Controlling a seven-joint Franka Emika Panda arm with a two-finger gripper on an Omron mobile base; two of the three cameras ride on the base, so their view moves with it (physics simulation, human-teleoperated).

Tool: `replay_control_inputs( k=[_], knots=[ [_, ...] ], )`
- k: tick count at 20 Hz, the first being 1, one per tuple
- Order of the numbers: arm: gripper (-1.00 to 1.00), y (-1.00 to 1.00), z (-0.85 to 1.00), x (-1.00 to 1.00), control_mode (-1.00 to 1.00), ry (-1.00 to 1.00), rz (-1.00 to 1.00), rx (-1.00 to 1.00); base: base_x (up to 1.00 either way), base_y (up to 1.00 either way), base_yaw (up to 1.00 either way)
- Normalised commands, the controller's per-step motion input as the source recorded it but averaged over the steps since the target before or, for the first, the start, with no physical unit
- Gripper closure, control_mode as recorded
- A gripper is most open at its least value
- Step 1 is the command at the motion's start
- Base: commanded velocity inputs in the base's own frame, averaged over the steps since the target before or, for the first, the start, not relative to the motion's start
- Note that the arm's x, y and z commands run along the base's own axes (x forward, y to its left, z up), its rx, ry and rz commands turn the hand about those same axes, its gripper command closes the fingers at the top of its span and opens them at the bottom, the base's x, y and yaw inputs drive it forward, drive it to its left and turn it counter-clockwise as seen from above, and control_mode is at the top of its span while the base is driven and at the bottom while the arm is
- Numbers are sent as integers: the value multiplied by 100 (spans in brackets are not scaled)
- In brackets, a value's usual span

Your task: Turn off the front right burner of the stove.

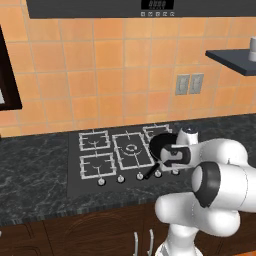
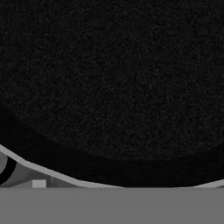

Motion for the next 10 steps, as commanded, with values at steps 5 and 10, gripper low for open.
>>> replay_control_inputs(
  k=[5,10],
  knots=[
    [-100,0,-12,9,-100,0,0,0,0,0,0],
    [-100,0,-1,13,-100,0,0,1,0,0,0]
  ],
)
